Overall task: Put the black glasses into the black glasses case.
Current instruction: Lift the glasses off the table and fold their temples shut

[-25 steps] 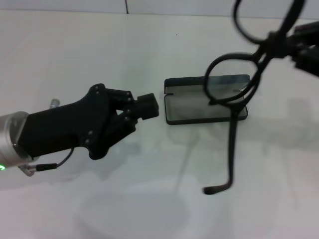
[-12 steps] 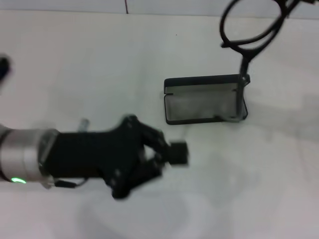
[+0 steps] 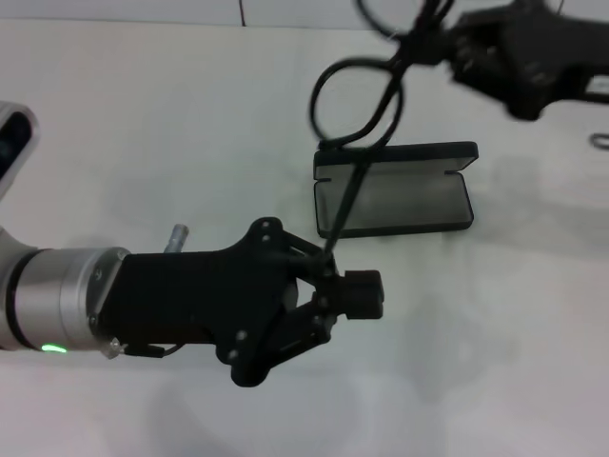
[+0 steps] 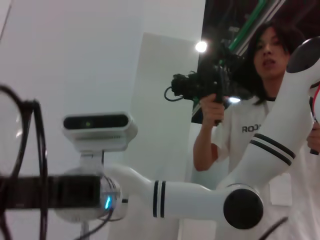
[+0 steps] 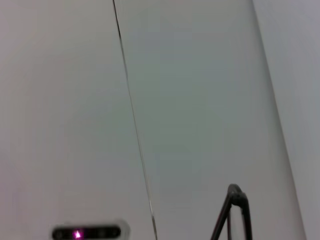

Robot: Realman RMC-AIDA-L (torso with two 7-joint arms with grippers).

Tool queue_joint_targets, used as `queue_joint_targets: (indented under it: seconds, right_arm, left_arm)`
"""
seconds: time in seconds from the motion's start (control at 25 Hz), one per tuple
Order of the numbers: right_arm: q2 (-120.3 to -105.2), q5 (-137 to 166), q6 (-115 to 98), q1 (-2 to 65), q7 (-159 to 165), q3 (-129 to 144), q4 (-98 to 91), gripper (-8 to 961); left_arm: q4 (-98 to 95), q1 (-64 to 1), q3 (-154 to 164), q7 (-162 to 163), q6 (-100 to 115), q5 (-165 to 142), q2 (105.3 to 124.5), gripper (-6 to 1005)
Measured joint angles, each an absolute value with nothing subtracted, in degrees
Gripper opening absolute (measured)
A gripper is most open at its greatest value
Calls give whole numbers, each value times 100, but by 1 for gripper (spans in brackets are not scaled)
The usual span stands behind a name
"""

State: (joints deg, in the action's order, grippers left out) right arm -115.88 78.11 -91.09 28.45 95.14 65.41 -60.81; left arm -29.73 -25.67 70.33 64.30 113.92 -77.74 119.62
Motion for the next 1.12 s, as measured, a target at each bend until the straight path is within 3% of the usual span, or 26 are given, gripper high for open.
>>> queue_joint_targets:
  seconds: [1.12]
  right_arm:
    - [-11579,8311,-8236,3161,9485,7928,-6083,38]
  left_arm:
    - [-2566,-2558,6750,6897,10683,-7399,11948,55]
